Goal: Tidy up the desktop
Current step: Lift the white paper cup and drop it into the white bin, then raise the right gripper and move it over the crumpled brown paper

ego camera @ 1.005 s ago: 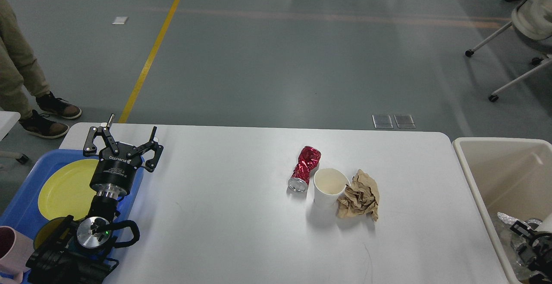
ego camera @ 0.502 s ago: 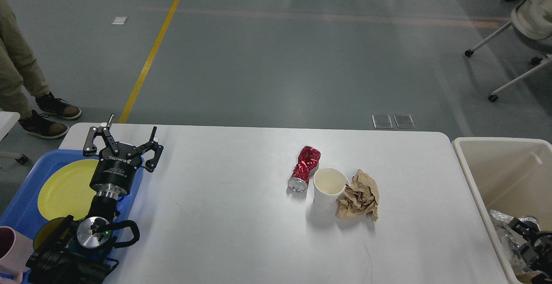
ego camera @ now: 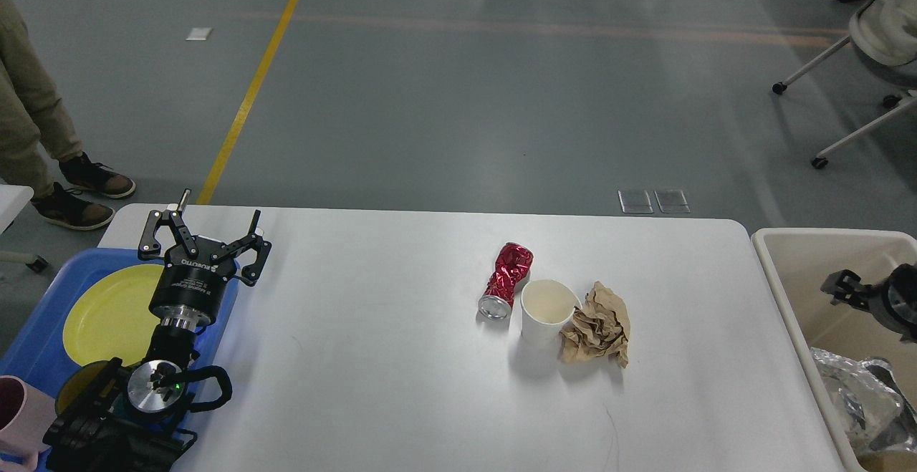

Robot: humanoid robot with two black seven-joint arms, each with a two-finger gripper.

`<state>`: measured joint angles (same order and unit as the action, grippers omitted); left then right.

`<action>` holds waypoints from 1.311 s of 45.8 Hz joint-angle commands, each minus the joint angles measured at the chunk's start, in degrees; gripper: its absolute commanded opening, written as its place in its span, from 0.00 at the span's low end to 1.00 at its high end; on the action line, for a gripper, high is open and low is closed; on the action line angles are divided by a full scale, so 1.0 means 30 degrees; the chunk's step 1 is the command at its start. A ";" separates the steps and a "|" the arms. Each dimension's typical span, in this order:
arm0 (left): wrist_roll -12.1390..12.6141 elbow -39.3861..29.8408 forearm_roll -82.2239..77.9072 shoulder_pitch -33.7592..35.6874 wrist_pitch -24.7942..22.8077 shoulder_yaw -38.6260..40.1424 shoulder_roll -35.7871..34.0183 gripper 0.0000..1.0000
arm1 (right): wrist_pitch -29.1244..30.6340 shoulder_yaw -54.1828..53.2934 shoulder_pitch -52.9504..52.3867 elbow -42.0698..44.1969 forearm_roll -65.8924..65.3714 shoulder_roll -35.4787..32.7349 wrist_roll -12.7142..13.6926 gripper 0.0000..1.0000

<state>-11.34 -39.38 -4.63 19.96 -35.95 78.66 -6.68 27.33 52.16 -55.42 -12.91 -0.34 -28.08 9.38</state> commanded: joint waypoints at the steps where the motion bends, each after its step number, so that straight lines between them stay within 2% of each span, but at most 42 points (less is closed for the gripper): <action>1: 0.0000 0.0001 -0.0009 0.0026 0.0000 0.0000 0.0000 0.96 | 0.0706 0.0659 -0.4458 -0.4976 -0.2110 -0.1184 0.0330 1.00; 7: 0.0000 0.0001 -0.0009 -0.0003 0.0000 0.0000 0.0000 0.96 | 0.1728 0.1507 -0.8706 -0.9811 -0.3139 -0.1245 0.1705 1.00; 10: 0.0000 0.0001 0.0020 -0.0003 0.0000 0.0000 0.0000 0.96 | 0.2578 0.2064 -1.0670 -1.1484 -0.3110 -0.1040 0.2088 1.00; 25: 0.0000 -0.0029 -0.0010 0.0026 0.0000 0.0000 0.0000 0.96 | 0.7794 0.4263 -2.0017 -1.9160 -0.2585 0.2095 0.2176 1.00; 39: 0.0000 0.0001 -0.0010 0.0026 0.0000 0.0000 0.0000 0.96 | 0.7270 0.4497 -2.5675 -2.4291 0.1810 0.1363 0.2177 1.00; 46: 0.0000 0.0001 -0.0009 0.0026 0.0000 0.0000 0.0000 0.96 | 0.5572 0.5464 -2.6204 -2.4468 0.2954 0.1393 0.2177 1.00; 60: 0.0000 0.0001 0.0019 0.0026 0.0000 0.0000 0.0000 0.96 | 0.5072 0.5289 -2.5913 -2.4263 0.2896 0.1568 0.2147 1.00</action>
<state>-11.34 -39.37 -4.64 20.01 -35.95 78.66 -6.68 43.08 68.16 -133.97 -86.30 8.58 -23.60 15.82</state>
